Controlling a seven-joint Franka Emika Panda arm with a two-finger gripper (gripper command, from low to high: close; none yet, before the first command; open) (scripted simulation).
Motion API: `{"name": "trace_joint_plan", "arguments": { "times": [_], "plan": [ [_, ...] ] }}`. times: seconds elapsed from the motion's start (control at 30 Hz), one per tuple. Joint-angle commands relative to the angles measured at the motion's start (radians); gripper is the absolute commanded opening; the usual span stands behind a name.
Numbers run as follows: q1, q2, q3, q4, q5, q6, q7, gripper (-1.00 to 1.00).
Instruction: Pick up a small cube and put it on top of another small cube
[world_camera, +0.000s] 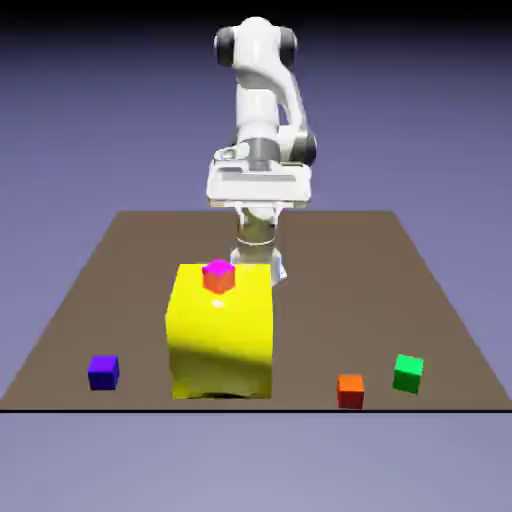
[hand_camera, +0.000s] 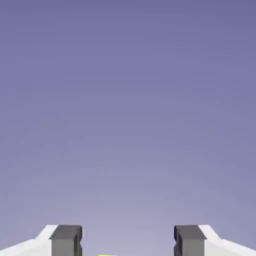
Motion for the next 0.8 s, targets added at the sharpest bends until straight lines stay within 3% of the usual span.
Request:
{"name": "trace_joint_plan", "arguments": {
  "times": [0.0, 0.77],
  "plan": [
    [-0.007, 0.036, 0.018, 0.022, -0.014, -0.017, 0.025, 0.0],
    [-0.158, 0.87, 0.432, 0.537, -0.343, -0.415, 0.602, 0.0]
  ]
}}
